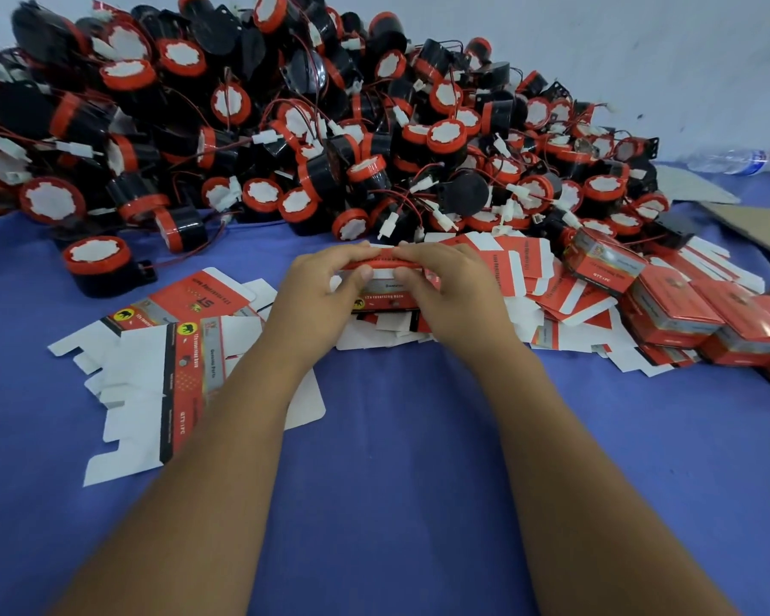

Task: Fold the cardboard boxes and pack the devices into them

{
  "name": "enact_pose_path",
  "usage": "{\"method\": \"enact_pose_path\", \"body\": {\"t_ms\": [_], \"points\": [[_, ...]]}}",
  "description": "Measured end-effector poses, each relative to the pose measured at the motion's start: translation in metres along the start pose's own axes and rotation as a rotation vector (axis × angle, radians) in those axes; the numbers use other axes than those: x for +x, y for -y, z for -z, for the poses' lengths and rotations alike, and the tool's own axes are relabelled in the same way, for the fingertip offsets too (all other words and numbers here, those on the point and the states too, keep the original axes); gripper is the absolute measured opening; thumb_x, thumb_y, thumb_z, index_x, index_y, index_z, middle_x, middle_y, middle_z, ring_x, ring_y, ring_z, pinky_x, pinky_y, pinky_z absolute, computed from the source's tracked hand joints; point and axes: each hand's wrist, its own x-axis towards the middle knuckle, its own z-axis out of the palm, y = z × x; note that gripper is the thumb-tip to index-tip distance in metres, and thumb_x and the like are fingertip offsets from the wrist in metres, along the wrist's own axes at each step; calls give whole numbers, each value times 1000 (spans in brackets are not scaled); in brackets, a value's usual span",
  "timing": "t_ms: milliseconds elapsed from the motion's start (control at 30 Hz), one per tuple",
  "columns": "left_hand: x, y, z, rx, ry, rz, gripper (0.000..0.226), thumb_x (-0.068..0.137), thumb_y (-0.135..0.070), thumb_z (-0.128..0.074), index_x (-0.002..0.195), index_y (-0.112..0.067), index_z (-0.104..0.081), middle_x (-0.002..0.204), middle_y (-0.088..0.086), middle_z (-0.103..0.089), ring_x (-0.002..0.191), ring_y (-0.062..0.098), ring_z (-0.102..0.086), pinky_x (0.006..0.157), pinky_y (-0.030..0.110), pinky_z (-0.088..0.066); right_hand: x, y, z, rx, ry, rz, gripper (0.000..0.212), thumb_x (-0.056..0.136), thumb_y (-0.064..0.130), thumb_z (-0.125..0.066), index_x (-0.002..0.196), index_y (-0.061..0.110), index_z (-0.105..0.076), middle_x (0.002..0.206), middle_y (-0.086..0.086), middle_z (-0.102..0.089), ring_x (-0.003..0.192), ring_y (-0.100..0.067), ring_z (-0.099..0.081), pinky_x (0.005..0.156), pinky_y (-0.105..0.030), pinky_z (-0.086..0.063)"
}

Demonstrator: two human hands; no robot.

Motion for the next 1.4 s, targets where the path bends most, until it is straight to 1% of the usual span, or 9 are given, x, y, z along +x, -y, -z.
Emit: {"method": "enact_pose_path", "body": {"t_ms": [333,433,567,667,767,933,1133,1267,1400], "points": [[2,-1,1,-316,-119,36,25,87,-7,-74,85,-32,-72,113,-3,-72,111,7,-65,97,40,-55,-1,3,2,163,-53,-75,14,93,16,-64,104,25,-66,101,8,-69,96,-13,-61,83,-40,-52],[2,1,0,-327,-112,39,23,86,-6,-75,82,-29,-73,113,-5,-71,111,6,-65,96,37,-56,0,0,-1,230,-70,-134,12,90,14,-67,98,22,-70,110,12,-69,105,-7,-61,93,-31,-51],[-1,0,0,-226,-73,6,17,81,-13,-81,82,-27,-72,115,-14,-68,109,1,-63,91,26,-56,0,-3,-2,276,-68,-156,11,89,12,-68,92,22,-70,119,11,-68,113,-3,-58,93,-15,-45],[-1,0,-1,35,-121,-103,26,74,-11,-85,82,-29,-67,118,-8,-64,114,13,-54,99,15,-40,-2,-5,-1,254,-62,-121,8,87,11,-68,84,18,-67,117,10,-68,110,-4,-59,94,-25,-49],[-1,0,-3,203,-200,-193,19,72,-9,-86,87,-15,-75,102,-6,-57,102,15,-43,86,0,-26,-4,-5,2,229,-39,-70,10,85,10,-67,78,16,-64,115,8,-67,105,-8,-59,91,-34,-50],[-1,0,-6,244,-211,-215,10,77,-11,-83,87,-11,-80,82,-8,-54,85,18,-46,68,19,-27,-3,-2,-2,174,-12,-50,12,82,10,-69,77,11,-59,130,-6,-59,127,-15,-47,98,-24,-36],[-4,-2,-5,226,-197,-180,7,81,-10,-80,87,-10,-79,86,-1,-63,89,24,-55,77,30,-40,2,3,-3,161,45,-63,29,77,6,-73,97,18,-55,107,0,-52,99,-16,-49,80,-24,-46],[-4,-10,-5,249,-223,-265,27,87,0,-65,107,-13,-75,116,1,-69,112,22,-57,96,26,-37,4,0,16,223,-119,-89,39,70,16,-83,94,27,-55,99,10,-51,92,-4,-50,72,-14,-44],[-7,-12,-8,283,-148,-260,34,90,-4,-64,119,-18,-70,126,-1,-62,118,21,-51,97,25,-32,7,-17,38,297,-464,-294,31,73,27,-81,89,33,-55,107,2,-51,87,2,-53,63,-6,-42]]}}
